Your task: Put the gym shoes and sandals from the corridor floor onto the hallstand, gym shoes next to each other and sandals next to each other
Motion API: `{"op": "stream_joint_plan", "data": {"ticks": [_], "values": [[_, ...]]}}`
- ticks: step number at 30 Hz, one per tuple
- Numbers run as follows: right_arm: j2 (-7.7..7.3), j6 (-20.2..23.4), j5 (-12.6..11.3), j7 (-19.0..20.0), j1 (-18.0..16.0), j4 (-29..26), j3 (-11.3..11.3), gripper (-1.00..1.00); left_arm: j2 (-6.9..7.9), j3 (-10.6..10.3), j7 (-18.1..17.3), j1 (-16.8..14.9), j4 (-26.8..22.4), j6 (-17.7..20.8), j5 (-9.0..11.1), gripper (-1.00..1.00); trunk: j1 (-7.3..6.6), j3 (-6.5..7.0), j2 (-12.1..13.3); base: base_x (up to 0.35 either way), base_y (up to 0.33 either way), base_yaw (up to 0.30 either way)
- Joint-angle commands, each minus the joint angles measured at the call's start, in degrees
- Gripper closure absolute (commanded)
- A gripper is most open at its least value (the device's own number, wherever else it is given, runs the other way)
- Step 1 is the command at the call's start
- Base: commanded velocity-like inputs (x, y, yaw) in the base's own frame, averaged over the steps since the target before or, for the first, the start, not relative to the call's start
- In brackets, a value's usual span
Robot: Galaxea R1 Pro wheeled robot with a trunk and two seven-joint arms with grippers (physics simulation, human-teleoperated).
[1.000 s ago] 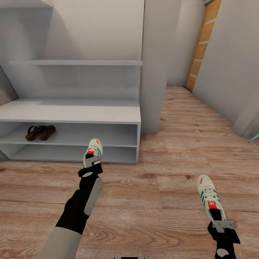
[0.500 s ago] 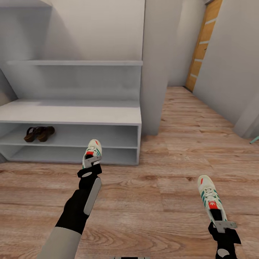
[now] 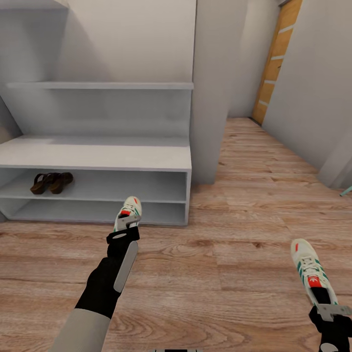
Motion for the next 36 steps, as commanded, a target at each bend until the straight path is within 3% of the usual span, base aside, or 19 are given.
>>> {"op": "stream_joint_plan", "data": {"ticks": [1,17,18,21,24,28,36], "values": [[-0.04,0.0,0.0,-0.1,0.0,0.1,0.1,1.0,0.0,0.0,0.0,0.0,0.0,0.0,0.0,1.0,0.0,0.0,0.0,0.002,-0.001,0.0],[-0.19,0.1,0.0,-0.1,0.0,0.4,0.2,1.0,0.0,-0.4,0.0,0.0,-3.7,0.8,0.0,1.0,0.0,0.0,0.0,0.0,0.0,0.0],[-0.19,0.1,0.0,-0.1,0.0,0.4,0.2,1.0,0.0,-0.4,0.0,0.0,-3.9,1.6,0.0,1.0,0.0,0.0,0.0,0.0,0.0,0.0],[-0.19,0.1,0.0,-0.1,0.0,0.4,0.2,1.0,0.0,-0.4,0.0,0.0,-5.0,9.7,0.0,1.0,0.0,0.0,0.0,0.0,0.0,0.0],[-0.19,0.1,0.0,0.0,0.0,0.4,0.2,1.0,0.0,-0.3,0.0,0.0,-6.2,13.0,0.0,1.0,0.0,0.0,0.0,0.0,0.0,0.0],[-0.16,0.1,0.0,0.0,0.0,0.4,0.2,1.0,0.0,0.1,0.0,0.0,-7.1,15.3,0.0,1.0,0.0,0.0,0.0,0.0,0.0,0.0],[-0.13,0.1,0.0,0.0,0.0,0.4,0.2,1.0,0.0,0.4,0.0,0.0,-7.5,16.3,0.0,1.0,0.0,0.0,0.0,0.0,0.0,0.0]]}}
